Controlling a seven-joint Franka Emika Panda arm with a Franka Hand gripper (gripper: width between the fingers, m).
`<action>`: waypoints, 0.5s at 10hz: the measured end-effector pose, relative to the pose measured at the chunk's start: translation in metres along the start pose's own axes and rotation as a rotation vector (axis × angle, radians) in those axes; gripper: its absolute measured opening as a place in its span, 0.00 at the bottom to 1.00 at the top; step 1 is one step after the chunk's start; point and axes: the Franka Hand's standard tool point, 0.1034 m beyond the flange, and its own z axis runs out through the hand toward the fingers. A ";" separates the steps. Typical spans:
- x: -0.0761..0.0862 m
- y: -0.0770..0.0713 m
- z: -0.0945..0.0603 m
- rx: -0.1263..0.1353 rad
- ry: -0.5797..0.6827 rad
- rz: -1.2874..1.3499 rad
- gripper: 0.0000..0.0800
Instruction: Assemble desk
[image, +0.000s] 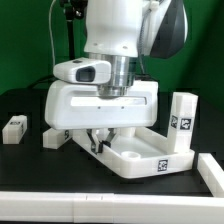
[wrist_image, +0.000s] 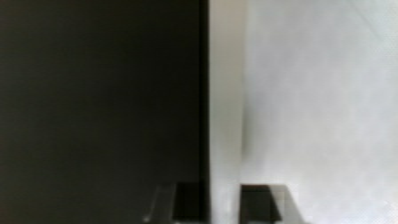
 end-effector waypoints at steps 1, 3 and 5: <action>0.010 -0.004 -0.002 -0.004 0.009 -0.091 0.08; 0.013 -0.002 -0.004 -0.008 0.014 -0.213 0.08; 0.012 -0.001 -0.003 -0.011 0.011 -0.285 0.08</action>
Offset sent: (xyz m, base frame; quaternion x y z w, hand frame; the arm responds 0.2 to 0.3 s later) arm 0.0000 0.0000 0.0000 0.0000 0.0000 -0.1938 0.9810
